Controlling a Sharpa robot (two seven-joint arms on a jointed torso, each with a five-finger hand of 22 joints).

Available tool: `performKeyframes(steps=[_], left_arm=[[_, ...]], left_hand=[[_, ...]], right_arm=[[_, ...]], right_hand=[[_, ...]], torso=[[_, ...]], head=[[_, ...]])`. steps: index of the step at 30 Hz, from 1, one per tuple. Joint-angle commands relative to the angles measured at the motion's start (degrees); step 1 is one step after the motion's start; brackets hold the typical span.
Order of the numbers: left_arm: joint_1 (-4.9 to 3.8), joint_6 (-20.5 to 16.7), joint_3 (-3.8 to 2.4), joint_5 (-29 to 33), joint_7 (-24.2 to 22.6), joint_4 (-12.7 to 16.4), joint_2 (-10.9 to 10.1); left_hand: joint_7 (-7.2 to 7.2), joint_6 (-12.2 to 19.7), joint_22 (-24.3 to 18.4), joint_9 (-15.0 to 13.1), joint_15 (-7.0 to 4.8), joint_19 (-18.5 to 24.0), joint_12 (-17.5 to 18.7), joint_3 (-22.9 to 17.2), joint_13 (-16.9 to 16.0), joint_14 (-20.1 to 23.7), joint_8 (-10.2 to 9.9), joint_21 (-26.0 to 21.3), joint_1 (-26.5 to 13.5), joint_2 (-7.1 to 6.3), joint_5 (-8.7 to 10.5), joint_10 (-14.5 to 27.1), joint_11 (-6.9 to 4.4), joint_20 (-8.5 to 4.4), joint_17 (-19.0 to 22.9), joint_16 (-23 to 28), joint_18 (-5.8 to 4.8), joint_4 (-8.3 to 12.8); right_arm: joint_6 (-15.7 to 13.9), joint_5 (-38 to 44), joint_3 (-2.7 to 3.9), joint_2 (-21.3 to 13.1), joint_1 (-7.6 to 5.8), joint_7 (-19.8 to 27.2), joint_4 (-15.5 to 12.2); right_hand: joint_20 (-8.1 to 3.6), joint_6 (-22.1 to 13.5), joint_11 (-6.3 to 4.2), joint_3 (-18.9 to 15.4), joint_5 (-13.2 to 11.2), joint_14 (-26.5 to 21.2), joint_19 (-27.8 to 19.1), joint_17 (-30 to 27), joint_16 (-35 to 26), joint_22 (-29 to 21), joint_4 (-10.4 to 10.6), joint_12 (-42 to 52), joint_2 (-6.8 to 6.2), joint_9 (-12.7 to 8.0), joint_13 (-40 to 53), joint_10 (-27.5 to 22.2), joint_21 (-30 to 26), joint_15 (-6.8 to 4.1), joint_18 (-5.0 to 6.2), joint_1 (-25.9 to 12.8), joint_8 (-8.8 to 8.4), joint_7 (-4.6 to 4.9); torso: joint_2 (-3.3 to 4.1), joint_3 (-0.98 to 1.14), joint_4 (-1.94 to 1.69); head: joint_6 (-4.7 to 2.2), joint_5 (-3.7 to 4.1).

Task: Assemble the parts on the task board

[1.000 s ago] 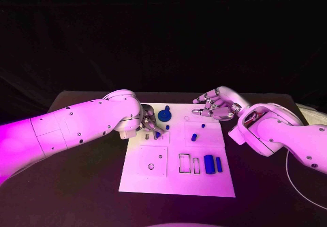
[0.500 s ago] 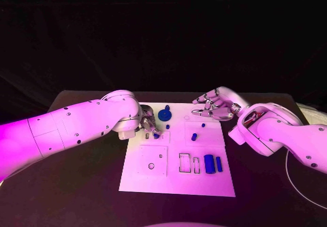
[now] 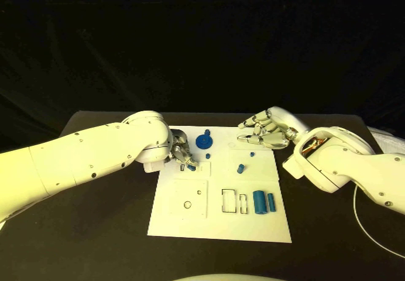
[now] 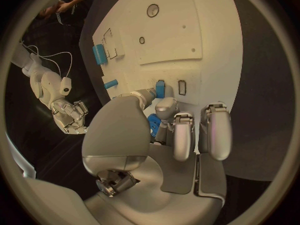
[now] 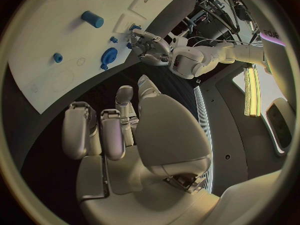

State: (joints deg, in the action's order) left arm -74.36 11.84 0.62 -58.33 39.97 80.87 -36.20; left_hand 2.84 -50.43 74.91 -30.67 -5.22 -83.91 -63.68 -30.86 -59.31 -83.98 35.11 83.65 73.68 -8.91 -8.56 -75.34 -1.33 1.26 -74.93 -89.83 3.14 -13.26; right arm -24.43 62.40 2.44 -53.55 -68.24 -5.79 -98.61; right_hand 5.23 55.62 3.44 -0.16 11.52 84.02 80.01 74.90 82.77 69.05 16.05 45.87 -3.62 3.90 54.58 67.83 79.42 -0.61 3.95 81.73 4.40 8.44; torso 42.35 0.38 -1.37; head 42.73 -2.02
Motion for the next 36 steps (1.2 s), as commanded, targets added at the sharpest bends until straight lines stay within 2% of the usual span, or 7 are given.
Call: performKeyframes(steps=[1, 7, 16, 20, 27, 36], left_arm=[[0.02, -2.33, 0.00, 0.37, 1.76, 0.30, -0.18], [0.04, -4.57, 0.07, 0.01, 1.54, 0.68, -0.21], [0.21, -5.27, 0.47, -0.79, 1.91, 1.39, -0.30], [0.33, -4.91, 0.59, -0.98, 2.26, 1.60, -0.34], [0.68, -3.18, 0.80, -1.65, 3.04, 1.56, -0.08], [0.95, -0.87, 0.91, -2.21, 3.55, 1.48, -0.53]], left_hand=[[0.02, -0.26, 4.09, -4.81, 0.49, -0.82, -0.06, -8.89, -0.25, -6.02, 1.77, 0.10, -0.50, 0.14, -0.06, -0.45, -0.09, 0.38, -15.07, -0.17, -0.65, 8.42], [-0.06, -0.43, 4.54, -5.17, 0.45, -1.06, -0.45, -9.57, -0.59, -6.02, 2.12, 0.35, -1.26, 0.11, -0.04, -0.84, -0.14, 0.36, -15.07, -0.17, -0.74, 8.75], [-0.09, -0.33, 4.81, -5.43, 0.41, -1.19, -0.20, -10.18, -0.25, -6.02, 2.39, 0.50, -1.65, 0.28, -0.07, -0.74, -0.18, 0.33, -15.07, -0.17, -0.80, 8.96], [-0.08, -0.25, 4.85, -5.57, 0.39, -1.22, -0.24, -10.46, -0.26, -6.02, 2.54, 0.53, -1.84, 0.29, -0.06, -0.76, -0.19, 0.31, -15.07, -0.17, -0.80, 9.09], [-0.09, -0.16, 4.90, -5.73, 0.38, -1.25, -0.16, -10.75, -0.13, -6.02, 2.71, 0.55, -2.06, 0.31, -0.05, -0.72, -0.19, 0.30, -15.07, -0.17, -0.81, 9.23], [-0.09, -0.07, 4.97, -5.88, 0.38, -1.29, -0.09, -10.99, -0.01, -6.02, 2.88, 0.58, -2.27, 0.27, -0.08, -0.67, -0.20, 0.29, -15.07, -0.17, -0.83, 9.39]], right_arm=[[0.64, -0.03, -0.02, 0.15, 0.08, 0.23, 0.08], [0.67, -0.20, -0.03, 0.29, 0.14, 0.41, 0.17], [0.80, -0.34, -0.05, 0.24, 0.18, 0.54, 0.21], [0.92, -0.38, -0.06, 0.21, 0.20, 0.58, 0.22], [1.16, -0.43, -0.08, 0.22, 0.25, 0.64, 0.25], [1.42, -0.51, -0.10, 0.16, 0.30, 0.70, 0.29]], right_hand=[[-0.14, 0.29, -0.03, -0.30, 0.41, 3.31, -0.13, 4.11, -0.34, -0.04, 0.06, -0.20, 0.04, 0.03, -0.09, -0.36, -0.21, -0.34, 0.37, -0.49, 0.14, -0.01], [-0.15, 0.31, -0.03, -0.46, 0.43, 3.32, -0.13, 4.12, -0.35, -0.04, 0.19, -0.15, 0.13, 0.03, -0.11, -0.33, -0.22, -0.34, 0.37, -0.72, 0.12, -0.01], [-0.15, 0.33, -0.02, -0.63, 0.46, 3.32, -0.12, 4.10, -0.37, -0.05, 0.32, -0.13, 0.23, 0.02, -0.16, -0.32, -0.23, -0.34, 0.36, -0.99, 0.09, -0.01], [-0.15, 0.33, -0.02, -0.63, 0.46, 3.32, -0.12, 4.10, -0.37, -0.05, 0.32, -0.13, 0.23, 0.02, -0.16, -0.32, -0.23, -0.34, 0.36, -0.99, 0.09, -0.01], [-0.15, 0.33, -0.02, -0.63, 0.46, 3.32, -0.12, 4.10, -0.37, -0.05, 0.32, -0.13, 0.23, 0.02, -0.16, -0.32, -0.23, -0.34, 0.36, -0.99, 0.09, -0.01], [-0.15, 0.35, -0.02, -0.71, 0.49, 3.33, -0.12, 4.11, -0.37, -0.06, 0.36, -0.03, 0.27, 0.02, -0.11, -0.26, -0.24, -0.34, 0.37, -1.11, 0.08, -0.01]], torso=[[-0.04, 0.02, 0.03], [-0.03, 0.00, 0.01], [-0.02, -0.02, 0.01], [-0.01, -0.02, -0.05], [0.04, -0.04, 0.15], [0.06, 0.01, 0.03]], head=[[-0.06, -0.02], [0.02, -0.10], [0.07, -0.21], [0.18, -0.30], [0.24, -0.52], [0.41, -0.59]])
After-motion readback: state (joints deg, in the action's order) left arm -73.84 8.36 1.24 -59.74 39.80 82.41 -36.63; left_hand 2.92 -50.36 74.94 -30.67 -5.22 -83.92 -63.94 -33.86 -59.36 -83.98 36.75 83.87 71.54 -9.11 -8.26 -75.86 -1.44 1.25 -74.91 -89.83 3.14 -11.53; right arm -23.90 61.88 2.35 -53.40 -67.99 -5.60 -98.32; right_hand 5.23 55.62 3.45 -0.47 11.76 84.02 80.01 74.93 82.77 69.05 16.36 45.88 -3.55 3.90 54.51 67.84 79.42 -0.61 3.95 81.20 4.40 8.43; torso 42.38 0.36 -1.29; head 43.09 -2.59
